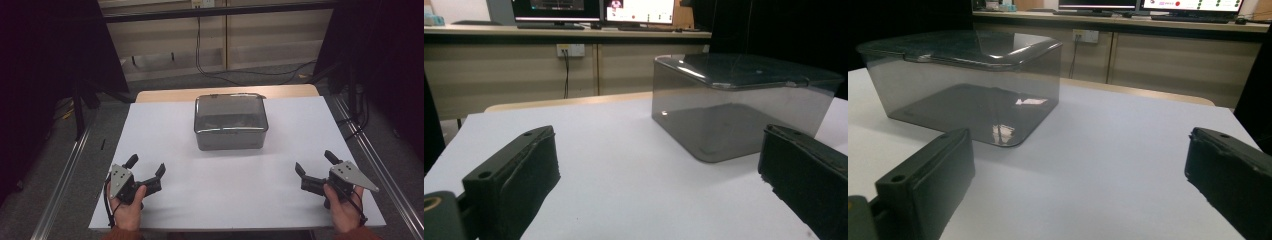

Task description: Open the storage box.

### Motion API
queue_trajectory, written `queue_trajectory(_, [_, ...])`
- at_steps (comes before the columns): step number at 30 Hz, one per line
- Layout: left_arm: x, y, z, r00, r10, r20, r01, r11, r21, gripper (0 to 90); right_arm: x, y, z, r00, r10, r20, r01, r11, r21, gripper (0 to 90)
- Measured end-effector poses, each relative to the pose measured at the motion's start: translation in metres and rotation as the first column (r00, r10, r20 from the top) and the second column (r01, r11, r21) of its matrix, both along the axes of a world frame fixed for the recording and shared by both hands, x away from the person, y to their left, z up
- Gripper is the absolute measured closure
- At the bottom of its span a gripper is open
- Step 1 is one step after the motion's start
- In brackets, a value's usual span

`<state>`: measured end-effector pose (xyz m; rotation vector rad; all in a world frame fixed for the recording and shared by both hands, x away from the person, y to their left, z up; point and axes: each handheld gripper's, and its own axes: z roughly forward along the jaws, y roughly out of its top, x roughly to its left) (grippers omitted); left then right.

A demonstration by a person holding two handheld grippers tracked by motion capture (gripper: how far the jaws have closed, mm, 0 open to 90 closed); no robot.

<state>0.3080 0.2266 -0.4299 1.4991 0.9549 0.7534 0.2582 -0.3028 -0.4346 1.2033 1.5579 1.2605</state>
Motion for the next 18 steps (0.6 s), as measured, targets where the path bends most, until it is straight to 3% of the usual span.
queue_trajectory(9, [0.001,-0.002,-0.001,1.0,-0.002,-0.001,0.002,0.9995,0.03,2.9,0.006,0.005,-0.002,0.9997,0.016,-0.02,-0.016,1.0,0.001,0.0])
queue_trajectory(13, [0.005,-0.006,-0.001,0.9997,0.025,-0.001,-0.025,0.999,0.035,2.9,0.009,0.008,-0.003,0.9997,0.024,-0.007,-0.024,1.0,0.009,0.5])
queue_trajectory(18, [0.006,-0.011,-0.001,0.9999,-0.012,-0.006,0.012,0.9993,0.036,2.9,0.013,0.018,-0.002,0.9979,0.064,-0.004,-0.064,0.998,0.008,0.0])
